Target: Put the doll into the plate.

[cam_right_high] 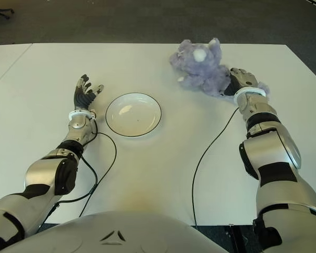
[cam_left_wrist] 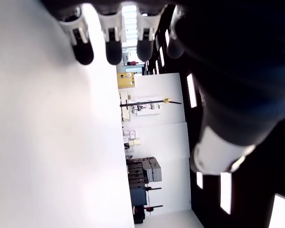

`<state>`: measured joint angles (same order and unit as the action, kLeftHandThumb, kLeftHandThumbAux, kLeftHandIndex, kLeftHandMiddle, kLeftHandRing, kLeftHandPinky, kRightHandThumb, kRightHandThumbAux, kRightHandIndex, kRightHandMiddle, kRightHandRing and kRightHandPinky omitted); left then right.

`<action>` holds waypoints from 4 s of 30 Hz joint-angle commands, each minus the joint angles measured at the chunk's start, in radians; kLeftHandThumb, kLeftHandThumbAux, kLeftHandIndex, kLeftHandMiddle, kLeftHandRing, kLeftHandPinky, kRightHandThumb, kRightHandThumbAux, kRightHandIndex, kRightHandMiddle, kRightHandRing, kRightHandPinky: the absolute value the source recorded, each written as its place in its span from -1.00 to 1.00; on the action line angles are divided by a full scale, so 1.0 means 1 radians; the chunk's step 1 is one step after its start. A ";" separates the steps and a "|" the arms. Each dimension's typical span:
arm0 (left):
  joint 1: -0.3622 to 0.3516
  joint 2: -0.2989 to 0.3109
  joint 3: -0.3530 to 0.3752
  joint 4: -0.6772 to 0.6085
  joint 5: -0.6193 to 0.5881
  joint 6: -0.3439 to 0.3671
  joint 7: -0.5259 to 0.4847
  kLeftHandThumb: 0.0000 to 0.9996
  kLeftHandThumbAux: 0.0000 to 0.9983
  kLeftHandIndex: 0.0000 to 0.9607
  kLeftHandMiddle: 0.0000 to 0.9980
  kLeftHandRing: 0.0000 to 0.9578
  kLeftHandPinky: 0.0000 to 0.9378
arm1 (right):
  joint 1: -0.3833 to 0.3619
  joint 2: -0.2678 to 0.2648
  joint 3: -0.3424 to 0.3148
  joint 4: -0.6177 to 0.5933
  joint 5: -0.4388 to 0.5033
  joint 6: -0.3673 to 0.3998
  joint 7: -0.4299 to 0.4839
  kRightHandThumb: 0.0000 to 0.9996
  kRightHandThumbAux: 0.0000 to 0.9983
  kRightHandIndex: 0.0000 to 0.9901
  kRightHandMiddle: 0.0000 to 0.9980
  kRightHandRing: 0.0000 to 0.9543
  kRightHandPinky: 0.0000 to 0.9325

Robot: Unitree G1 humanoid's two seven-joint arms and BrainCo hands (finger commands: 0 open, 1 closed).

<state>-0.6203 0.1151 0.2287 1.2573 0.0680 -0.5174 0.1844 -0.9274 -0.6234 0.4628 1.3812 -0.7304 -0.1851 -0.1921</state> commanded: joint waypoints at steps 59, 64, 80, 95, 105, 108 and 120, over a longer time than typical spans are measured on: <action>0.137 -0.087 -0.007 0.092 -0.012 0.085 0.011 -0.81 0.55 -0.91 -0.87 -0.85 -0.82 | 0.284 0.201 0.003 -0.078 0.306 -0.827 0.528 0.39 0.76 -0.74 -0.69 -0.71 -0.65; 0.138 -0.088 -0.005 0.093 -0.014 0.086 0.009 -0.81 0.55 -0.90 -0.86 -0.85 -0.80 | 0.306 0.169 -0.016 -0.094 0.351 -0.842 0.579 0.26 0.77 -0.77 -0.71 -0.70 -0.64; 0.147 -0.081 0.013 0.093 -0.034 0.055 -0.037 -0.86 0.56 -0.92 -0.91 -0.90 -0.82 | 0.350 0.147 -0.047 -0.178 0.415 -0.754 0.646 -0.25 0.76 -0.89 -0.78 -0.70 -0.57; 0.141 -0.077 -0.012 0.094 -0.014 0.073 -0.010 -0.97 0.61 -0.95 -0.91 -0.88 -0.82 | 0.365 0.160 -0.070 -0.213 0.411 -0.710 0.597 -0.31 0.78 -0.89 -0.71 -0.61 -0.46; 0.144 -0.079 0.002 0.093 -0.030 0.058 -0.022 -0.94 0.59 -0.94 -0.90 -0.88 -0.81 | 0.363 0.161 -0.078 -0.220 0.413 -0.692 0.586 -0.32 0.79 -0.89 -0.73 -0.63 -0.53; 0.147 -0.084 0.003 0.093 -0.032 0.052 -0.022 -0.91 0.59 -0.93 -0.89 -0.88 -0.81 | 0.361 0.157 -0.085 -0.223 0.411 -0.697 0.567 -0.33 0.80 -0.90 -0.73 -0.64 -0.51; 0.146 -0.086 0.009 0.093 -0.038 0.051 -0.020 -0.87 0.56 -0.92 -0.88 -0.87 -0.83 | 0.343 0.158 -0.109 -0.223 0.411 -0.693 0.532 -0.24 0.83 -0.89 -0.76 -0.61 -0.38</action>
<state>-0.6202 0.0852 0.2269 1.2557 0.0385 -0.5423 0.1700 -0.6287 -0.4663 0.3363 1.1302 -0.2710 -0.9305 0.3248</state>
